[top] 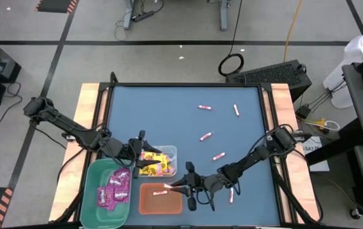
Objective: Sort candy
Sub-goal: Put the red candy into the orange bin
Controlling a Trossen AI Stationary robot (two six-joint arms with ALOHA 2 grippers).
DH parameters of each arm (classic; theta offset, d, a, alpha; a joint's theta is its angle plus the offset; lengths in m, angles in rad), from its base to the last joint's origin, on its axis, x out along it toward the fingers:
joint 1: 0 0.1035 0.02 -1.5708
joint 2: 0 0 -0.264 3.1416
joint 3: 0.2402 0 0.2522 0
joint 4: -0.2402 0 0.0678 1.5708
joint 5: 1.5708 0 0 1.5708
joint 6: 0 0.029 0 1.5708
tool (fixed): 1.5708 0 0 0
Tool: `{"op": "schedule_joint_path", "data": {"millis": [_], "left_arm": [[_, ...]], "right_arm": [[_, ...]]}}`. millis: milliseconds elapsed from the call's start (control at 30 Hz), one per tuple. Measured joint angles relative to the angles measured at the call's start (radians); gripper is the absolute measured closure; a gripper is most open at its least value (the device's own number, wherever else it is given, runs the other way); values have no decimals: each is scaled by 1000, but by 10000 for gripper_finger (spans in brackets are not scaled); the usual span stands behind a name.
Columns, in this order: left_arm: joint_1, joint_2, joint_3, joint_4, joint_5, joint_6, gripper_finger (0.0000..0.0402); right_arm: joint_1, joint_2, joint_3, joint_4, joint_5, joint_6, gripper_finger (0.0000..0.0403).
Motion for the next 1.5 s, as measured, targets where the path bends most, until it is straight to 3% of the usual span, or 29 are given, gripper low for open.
{"op": "schedule_joint_path", "data": {"millis": [367,767,967,1300,1500], "left_arm": [[0,0,0,-20,0,-1,219],[0,0,0,-26,0,-1,219],[0,0,0,-27,1,-2,219],[0,0,0,-37,1,-2,219],[0,0,0,-29,1,-2,219]], "right_arm": [[-2,87,83,-38,-48,-28,348],[-2,88,97,-116,-46,13,298],[2,19,96,-202,-42,-75,273],[50,-346,98,-894,131,-56,262],[44,-473,97,-1298,174,-74,262]]}}
